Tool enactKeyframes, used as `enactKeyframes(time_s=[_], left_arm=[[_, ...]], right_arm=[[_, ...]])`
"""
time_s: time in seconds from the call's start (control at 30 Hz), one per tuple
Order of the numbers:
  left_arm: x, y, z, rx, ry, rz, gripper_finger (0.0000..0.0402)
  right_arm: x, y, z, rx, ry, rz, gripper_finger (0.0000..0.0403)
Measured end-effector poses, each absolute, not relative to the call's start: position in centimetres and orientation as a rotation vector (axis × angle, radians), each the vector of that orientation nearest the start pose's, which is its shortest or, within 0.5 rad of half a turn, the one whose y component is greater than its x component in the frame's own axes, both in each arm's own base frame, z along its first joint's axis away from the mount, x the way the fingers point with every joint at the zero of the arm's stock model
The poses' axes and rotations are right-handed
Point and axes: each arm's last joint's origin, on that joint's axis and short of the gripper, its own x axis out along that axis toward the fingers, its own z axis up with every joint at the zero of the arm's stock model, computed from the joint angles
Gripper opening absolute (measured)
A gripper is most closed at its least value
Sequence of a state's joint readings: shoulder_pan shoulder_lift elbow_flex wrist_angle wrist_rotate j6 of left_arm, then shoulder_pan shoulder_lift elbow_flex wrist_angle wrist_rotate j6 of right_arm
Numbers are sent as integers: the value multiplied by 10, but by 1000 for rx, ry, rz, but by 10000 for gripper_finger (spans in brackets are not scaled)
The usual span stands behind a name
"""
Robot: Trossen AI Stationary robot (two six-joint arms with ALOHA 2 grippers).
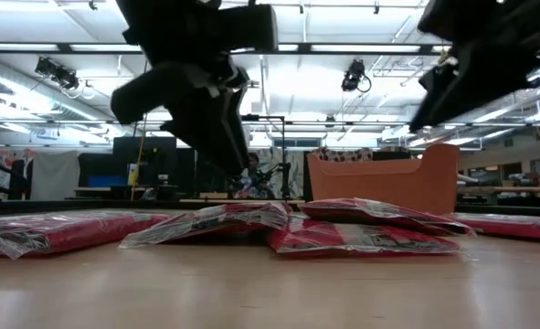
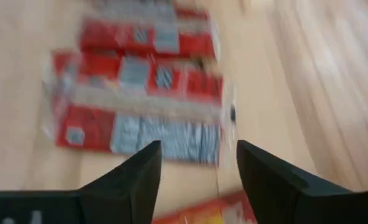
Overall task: Sort popcorn bags into baskets
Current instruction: Put the red popcorn bag into the orange bin
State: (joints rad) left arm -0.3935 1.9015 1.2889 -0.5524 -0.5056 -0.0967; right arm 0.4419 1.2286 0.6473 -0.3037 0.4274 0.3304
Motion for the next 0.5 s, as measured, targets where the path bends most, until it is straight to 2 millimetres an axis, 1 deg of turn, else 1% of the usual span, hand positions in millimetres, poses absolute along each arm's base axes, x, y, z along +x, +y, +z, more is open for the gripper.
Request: enactKeyframes(time_s=[0.1,0.27,0.4,0.5], left_arm=[[353,-131,174,406,988,158,125],[348,-129,170,412,917,135,125],[348,-125,169,446,910,123,125],[354,-119,171,493,886,113,125]], right_arm=[[215,88,192,-43,889,-171,225],[218,92,186,-46,1059,-199,227],[211,91,183,-55,1276,-211,227],[205,88,182,-14,1385,-214,227]])
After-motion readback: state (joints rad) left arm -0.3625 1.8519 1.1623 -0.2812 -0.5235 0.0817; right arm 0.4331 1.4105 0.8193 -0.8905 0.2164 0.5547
